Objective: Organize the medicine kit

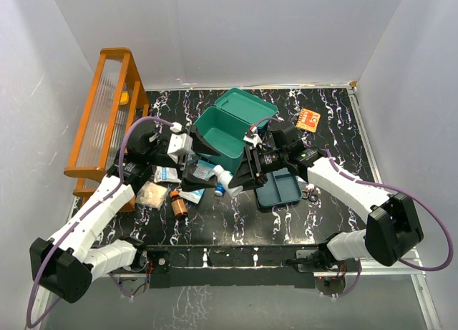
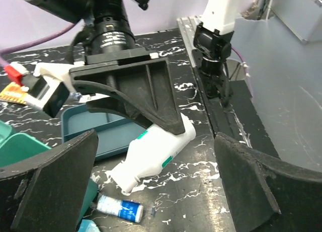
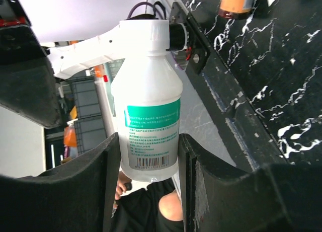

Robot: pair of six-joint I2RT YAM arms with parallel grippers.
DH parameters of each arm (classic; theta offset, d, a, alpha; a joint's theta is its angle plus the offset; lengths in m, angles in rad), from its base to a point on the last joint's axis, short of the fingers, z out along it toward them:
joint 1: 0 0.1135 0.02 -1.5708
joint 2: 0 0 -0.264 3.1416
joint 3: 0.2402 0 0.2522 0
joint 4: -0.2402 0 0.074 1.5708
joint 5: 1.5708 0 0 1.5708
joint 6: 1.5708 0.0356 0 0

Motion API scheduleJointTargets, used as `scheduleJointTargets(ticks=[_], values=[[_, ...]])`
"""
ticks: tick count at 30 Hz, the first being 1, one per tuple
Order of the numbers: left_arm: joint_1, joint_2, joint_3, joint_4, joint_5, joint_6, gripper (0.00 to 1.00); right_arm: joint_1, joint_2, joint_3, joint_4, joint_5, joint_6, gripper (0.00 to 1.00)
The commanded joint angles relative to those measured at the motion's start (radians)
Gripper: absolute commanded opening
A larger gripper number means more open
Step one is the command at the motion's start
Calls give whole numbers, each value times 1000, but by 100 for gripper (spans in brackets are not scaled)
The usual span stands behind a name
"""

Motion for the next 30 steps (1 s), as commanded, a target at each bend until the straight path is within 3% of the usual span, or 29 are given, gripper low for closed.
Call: scheduleJointTargets(ticks=[1, 4, 9, 16, 23, 30], values=[[-47, 41, 47, -140, 50, 181, 99, 1, -24, 24, 79, -88, 84, 34], [-101, 36, 36, -160, -87, 247, 99, 0, -17, 18, 90, -88, 107, 33], [-217, -30, -64, -41, -413, 289, 99, 9, -5, 0, 82, -93, 120, 33], [-341, 0, -42, -159, -447, 406, 98, 23, 11, 2, 74, -97, 134, 34], [-344, -13, -31, -292, -521, 489, 95, 56, 18, -2, 63, -109, 135, 34], [-347, -17, -9, -347, -582, 528, 85, 67, 20, -22, 67, -109, 129, 34]])
